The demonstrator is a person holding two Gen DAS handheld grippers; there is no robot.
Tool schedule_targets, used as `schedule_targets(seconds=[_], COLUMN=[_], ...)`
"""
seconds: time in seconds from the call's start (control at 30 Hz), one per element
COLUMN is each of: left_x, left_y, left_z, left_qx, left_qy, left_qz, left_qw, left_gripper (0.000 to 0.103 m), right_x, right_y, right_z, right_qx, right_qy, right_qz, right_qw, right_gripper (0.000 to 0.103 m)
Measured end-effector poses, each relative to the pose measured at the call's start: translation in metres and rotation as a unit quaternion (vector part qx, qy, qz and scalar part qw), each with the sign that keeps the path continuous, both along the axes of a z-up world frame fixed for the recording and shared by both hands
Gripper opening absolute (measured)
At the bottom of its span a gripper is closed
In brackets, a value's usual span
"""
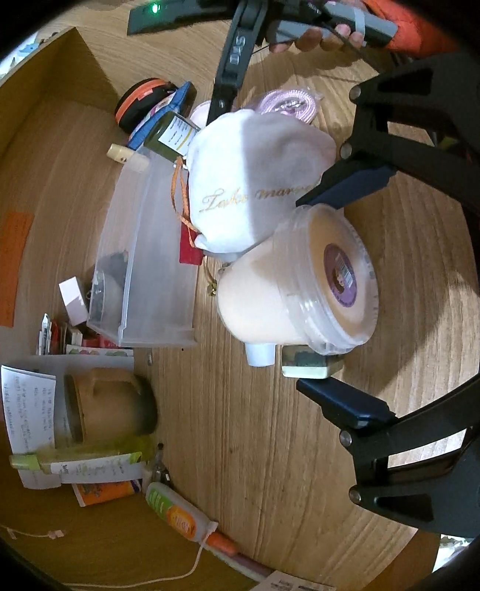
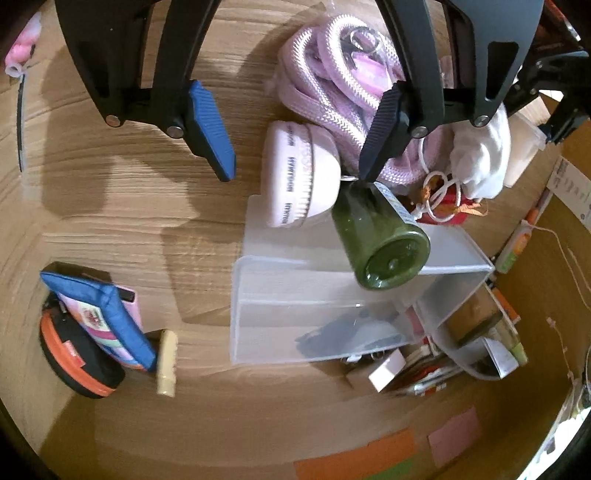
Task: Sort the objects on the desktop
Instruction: 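Grasp the white tape roll with the left gripper while the right gripper grasps the pink round speaker, then carry the tape roll and pink speaker into the clear bin and release both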
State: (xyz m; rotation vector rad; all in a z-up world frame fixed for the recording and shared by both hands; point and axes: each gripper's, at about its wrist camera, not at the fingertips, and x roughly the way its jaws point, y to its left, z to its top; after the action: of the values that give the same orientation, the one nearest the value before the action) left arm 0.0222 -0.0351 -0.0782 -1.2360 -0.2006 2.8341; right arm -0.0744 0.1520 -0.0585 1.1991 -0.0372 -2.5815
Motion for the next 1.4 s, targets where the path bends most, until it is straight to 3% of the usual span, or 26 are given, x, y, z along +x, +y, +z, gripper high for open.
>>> schedule_targets(seconds=[0.07,0.2,0.63,0.83,1.4], left_x=[0.002,0.002,-0.014,-0.026,-0.055], left_y=[0.0,0.001,-0.019,-0.023,-0.048], left_z=[0.001,0.002,0.033,0.043,0.098], left_qx=[-0.007,-0.026,-0.012,-0.033,0.02], left_qy=[0.001,-0.004,0.005,0.009,0.049], left_qz=[0.001,0.001,-0.013,-0.008,-0.022], left_qw=[1.0,0.9996,0.9998,0.9994,0.9984], left_gripper=[0.084,0.084,0.082,0.082,0.082], right_x=[-0.004,-0.005,0.01,0.011,0.014], right_y=[-0.001,0.007,0.041,0.052,0.068], right_z=[-0.006,-0.007,0.007,0.008,0.039], right_qx=[-0.007,-0.026,-0.067,-0.075,-0.087], right_qy=[-0.015,-0.016,0.007,0.009,0.047], right_qz=[0.005,0.001,-0.024,-0.025,-0.025], right_qw=[1.0,1.0,0.997,0.997,0.995], right_gripper=[0.041,0.04,0.039,0.039,0.039])
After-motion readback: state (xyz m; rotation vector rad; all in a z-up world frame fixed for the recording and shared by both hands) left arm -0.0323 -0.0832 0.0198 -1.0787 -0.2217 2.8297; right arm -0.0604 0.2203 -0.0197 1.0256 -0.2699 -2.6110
